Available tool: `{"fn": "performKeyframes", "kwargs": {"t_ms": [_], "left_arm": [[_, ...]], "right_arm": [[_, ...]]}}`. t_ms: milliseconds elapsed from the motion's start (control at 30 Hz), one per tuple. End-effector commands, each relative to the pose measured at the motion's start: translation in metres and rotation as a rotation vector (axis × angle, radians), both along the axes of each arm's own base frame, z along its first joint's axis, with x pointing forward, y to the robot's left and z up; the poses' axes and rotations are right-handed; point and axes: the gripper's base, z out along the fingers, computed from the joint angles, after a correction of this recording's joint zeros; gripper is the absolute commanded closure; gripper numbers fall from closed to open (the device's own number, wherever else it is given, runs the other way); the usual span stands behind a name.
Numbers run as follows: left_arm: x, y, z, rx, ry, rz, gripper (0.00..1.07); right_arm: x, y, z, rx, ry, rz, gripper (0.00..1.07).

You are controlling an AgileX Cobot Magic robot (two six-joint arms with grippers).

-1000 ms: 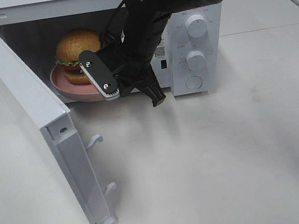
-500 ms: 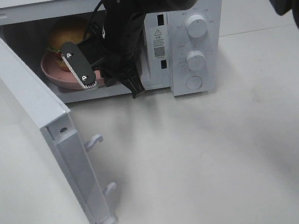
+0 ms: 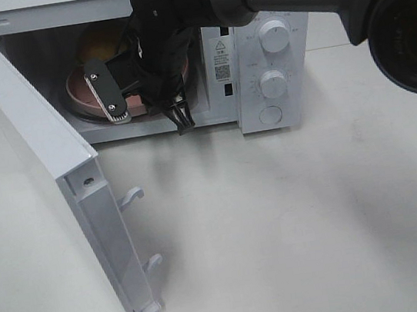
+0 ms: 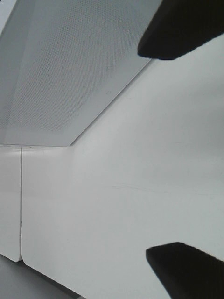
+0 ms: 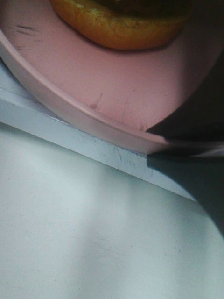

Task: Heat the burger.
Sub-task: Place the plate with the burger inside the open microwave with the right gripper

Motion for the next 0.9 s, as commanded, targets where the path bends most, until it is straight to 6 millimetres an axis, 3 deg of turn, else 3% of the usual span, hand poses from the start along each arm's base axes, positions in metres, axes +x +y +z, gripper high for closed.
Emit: {"fn": "performKeyframes", "kwargs": {"t_ms": [33,533,700,767,867,900], "left_arm": [[-0.001,-0.001,0.0,-0.011,-0.001,0.002,0.07],[-0.001,-0.001,0.0,-0.011,-0.001,0.002,0.07],[-0.001,-0.001,0.0,-0.011,-0.001,0.002,0.07],[-0.001,-0.001,0.0,-0.011,-0.001,0.002,0.07],[-0.001,-0.001,0.0,-0.011,-0.001,0.002,0.07],[-0.001,-0.001,0.0,-0.011,-0.001,0.002,0.07]], "right_arm": [[0.004,0.004,0.014,0.022,-0.081,0.02,1.07],[0.017,0.012,0.002,0.029,-0.115,0.026,1.07],[0.018,0.014,0.002,0.049,-0.137,0.032,1.02],[0.02,0.017,0.004,0.078,-0.156,0.036,0.89],[0.02,0.018,0.005,0.093,-0.157,0.034,0.85],[0.02,0.019,0.005,0.107,-0.157,0.033,0.75]]}}
